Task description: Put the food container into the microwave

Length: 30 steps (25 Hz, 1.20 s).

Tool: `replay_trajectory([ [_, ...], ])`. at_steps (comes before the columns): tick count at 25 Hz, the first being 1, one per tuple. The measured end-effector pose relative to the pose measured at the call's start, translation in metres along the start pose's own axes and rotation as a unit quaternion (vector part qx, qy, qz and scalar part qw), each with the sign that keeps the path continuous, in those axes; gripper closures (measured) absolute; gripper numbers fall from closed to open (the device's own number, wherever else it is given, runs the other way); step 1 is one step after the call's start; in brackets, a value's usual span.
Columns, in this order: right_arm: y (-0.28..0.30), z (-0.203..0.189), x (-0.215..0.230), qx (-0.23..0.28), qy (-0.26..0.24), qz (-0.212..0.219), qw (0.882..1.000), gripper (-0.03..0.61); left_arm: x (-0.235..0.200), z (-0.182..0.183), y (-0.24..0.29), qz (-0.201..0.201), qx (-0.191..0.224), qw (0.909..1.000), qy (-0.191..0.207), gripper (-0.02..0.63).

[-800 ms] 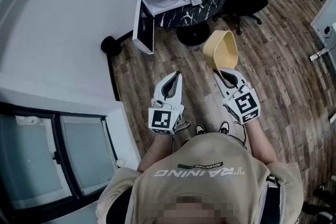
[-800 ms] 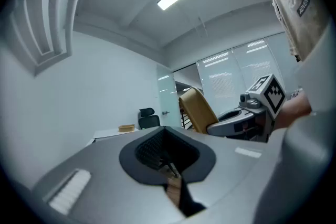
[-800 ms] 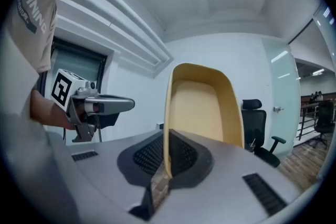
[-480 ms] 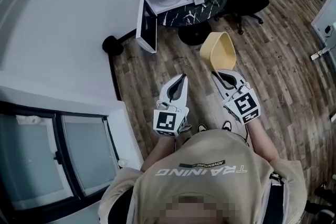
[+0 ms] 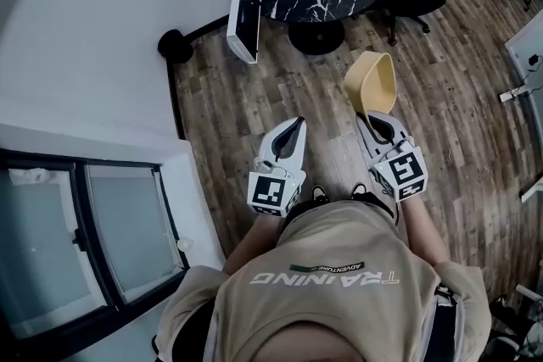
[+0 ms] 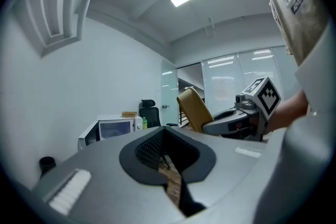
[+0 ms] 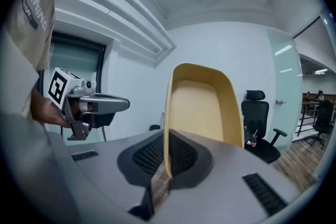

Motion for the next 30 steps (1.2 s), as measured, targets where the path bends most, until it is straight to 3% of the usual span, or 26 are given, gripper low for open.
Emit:
replay_trajectory([
  [5,0.015,0.002,-0.01,0.002,0.034,0.017,0.999,0.566,-0.019,-0.01,0.002,0.0,0.011,0.9997,-0.023,0.623],
  [9,0.029,0.005,-0.008,-0.004,0.02,0.012,1.0,0.566,-0.024,-0.01,0.013,-0.013,0.009,0.9995,-0.028,0.623],
  [15,0.055,0.002,0.025,-0.001,0.032,0.051,0.998,0.566,-0.026,-0.001,0.048,-0.01,-0.002,0.9997,-0.02,0.623],
  [24,0.101,0.015,0.115,0.015,-0.056,0.066,0.996,0.566,-0.039,0.048,0.128,0.017,-0.008,0.9998,-0.006,0.623],
  [30,0.131,0.02,0.156,0.012,-0.073,0.12,0.99,0.566,-0.043,0.061,0.169,0.057,-0.028,0.998,-0.003,0.623],
])
Point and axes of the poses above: the fingertips, and each gripper's own axes: y forward along the fingers, x to its right, z out of its top, the point moved 8 cm from there along -y, backward along the fingers, and after that the axes turned 14 degrees about -x, right-handed, at the moved point
